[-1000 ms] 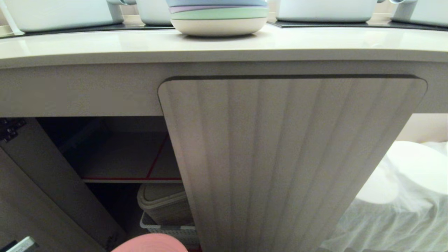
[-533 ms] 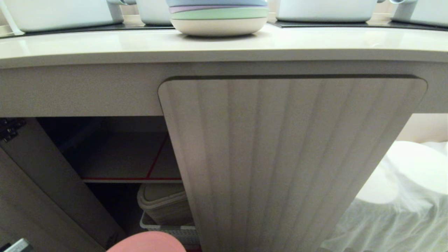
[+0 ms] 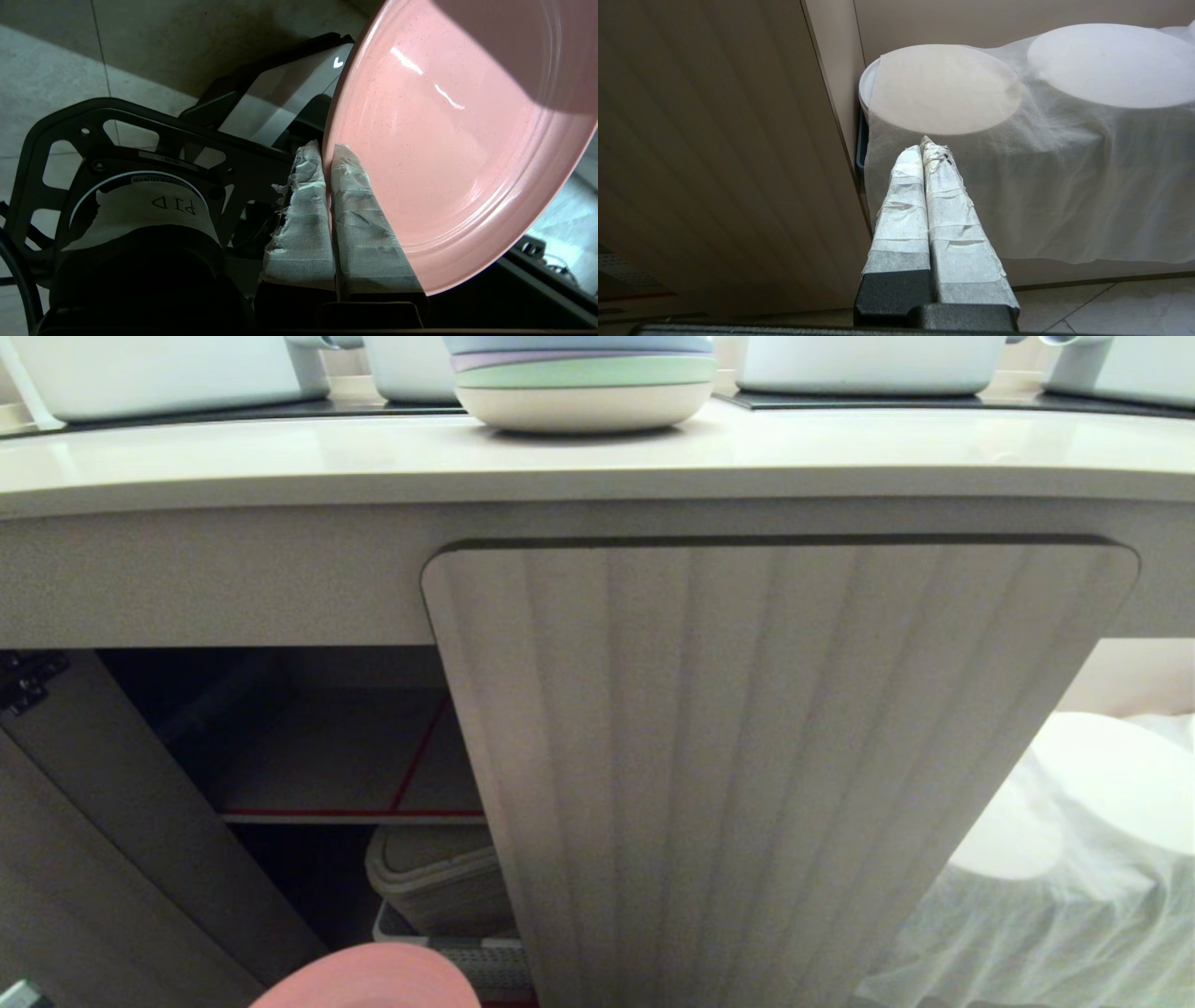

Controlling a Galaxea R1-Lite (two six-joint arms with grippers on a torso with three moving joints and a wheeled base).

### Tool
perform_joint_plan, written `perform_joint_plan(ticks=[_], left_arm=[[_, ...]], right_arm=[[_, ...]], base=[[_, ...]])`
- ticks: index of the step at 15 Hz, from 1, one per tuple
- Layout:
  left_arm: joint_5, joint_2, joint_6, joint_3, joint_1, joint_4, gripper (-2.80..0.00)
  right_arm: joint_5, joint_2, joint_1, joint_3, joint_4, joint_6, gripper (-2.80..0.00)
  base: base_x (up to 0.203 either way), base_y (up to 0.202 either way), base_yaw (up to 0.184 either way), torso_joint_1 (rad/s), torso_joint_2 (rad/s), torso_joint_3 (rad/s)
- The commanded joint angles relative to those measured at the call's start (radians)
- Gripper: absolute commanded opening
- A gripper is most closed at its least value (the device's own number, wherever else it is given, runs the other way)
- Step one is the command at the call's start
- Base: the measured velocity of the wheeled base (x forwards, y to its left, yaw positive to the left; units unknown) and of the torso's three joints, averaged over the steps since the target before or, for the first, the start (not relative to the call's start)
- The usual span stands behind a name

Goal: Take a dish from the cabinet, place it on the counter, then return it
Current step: Put it back into the cabinet

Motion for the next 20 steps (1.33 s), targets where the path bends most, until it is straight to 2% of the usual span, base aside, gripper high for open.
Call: perform_joint_plan(ticks=[1,5,7,10,12,14,16,20], left_arm=[[0.008,-0.014,-0.024,0.002,0.012,0.004,-2.8],[0.036,-0.014,-0.071,-0.002,0.013,0.001,-2.8],[0.036,-0.014,-0.08,-0.006,0.013,0.001,-2.8],[0.036,-0.013,-0.128,-0.009,0.013,0.0,-2.8],[0.036,-0.01,-0.13,-0.011,0.013,-0.003,-2.8],[0.038,-0.005,-0.143,-0.007,0.013,-0.071,-2.8],[0.041,0.035,-0.184,-0.008,0.013,-0.138,-2.8],[0.061,0.123,-0.195,-0.027,0.013,-0.223,-2.8]], right_arm=[[-0.001,0.0,0.0,0.0,-0.001,0.001,-2.8],[-0.001,0.0,0.0,0.0,-0.001,0.001,-2.8],[-0.001,0.0,0.0,0.0,-0.001,0.001,-2.8],[-0.001,0.0,0.0,0.0,0.0,0.001,-2.8],[-0.001,0.0,0.0,0.0,-0.001,0.001,-2.8],[-0.001,0.0,0.0,-0.001,-0.001,0.001,-2.8],[-0.001,0.0,0.0,0.0,-0.001,0.001,-2.8],[-0.001,0.0,0.0,0.0,-0.001,0.001,-2.8]], base=[[0.0,0.0,0.0,0.0,0.0,0.0],[0.0,0.0,0.0,0.0,0.0,0.0],[0.0,0.0,0.0,0.0,0.0,0.0],[0.0,0.0,0.0,0.0,0.0,0.0],[0.0,0.0,0.0,0.0,0.0,0.0],[0.0,0.0,0.0,0.0,0.0,0.0],[0.0,0.0,0.0,0.0,0.0,0.0],[0.0,0.0,0.0,0.0,0.0,0.0]])
